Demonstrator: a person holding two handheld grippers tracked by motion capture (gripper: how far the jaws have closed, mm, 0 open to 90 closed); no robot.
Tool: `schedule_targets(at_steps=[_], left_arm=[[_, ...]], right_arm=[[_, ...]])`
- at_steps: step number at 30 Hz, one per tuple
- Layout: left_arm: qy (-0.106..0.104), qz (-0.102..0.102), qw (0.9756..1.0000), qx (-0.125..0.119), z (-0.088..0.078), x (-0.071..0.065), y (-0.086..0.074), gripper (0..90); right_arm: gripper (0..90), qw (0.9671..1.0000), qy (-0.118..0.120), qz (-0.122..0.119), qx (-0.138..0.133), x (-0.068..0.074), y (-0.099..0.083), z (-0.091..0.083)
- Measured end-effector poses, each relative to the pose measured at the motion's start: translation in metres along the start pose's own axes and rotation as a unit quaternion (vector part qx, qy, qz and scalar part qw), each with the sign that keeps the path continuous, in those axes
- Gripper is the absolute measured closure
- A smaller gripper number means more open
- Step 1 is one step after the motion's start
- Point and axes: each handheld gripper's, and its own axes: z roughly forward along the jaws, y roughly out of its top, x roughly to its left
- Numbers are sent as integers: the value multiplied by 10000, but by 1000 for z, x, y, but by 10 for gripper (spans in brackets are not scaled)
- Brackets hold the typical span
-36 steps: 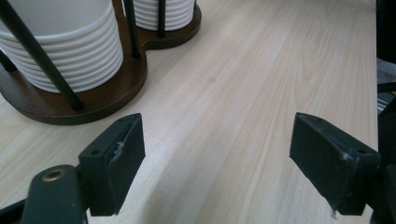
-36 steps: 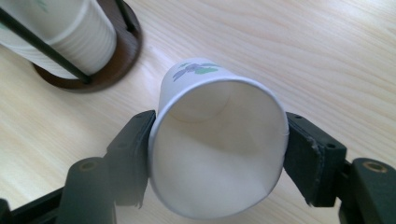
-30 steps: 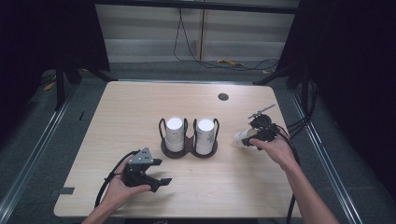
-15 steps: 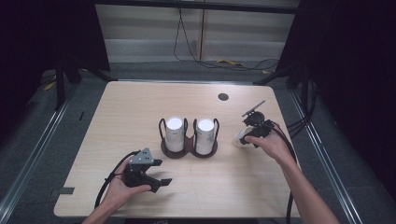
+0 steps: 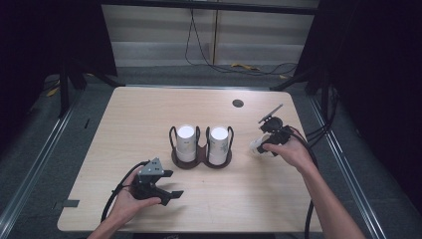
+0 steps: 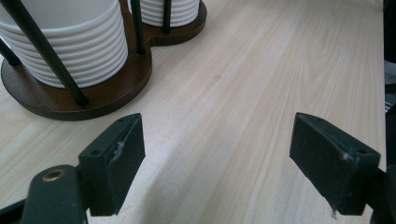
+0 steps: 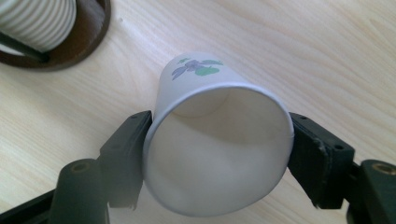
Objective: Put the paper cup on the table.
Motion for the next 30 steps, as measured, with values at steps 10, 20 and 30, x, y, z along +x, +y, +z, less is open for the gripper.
schedule_targets(at_steps=[10, 20, 30], left_arm=[[34, -5, 10000, -7, -1, 0, 0, 181], [14, 3, 10000, -5, -1, 0, 0, 181], [-6, 16, 10000, 8, 0, 0, 0, 181]], right_arm=[[248, 9997, -29, -89, 207, 2, 7, 10], [203, 9995, 237, 128, -148, 0, 10, 14], [175, 9953, 410, 525, -701, 3, 7, 23]])
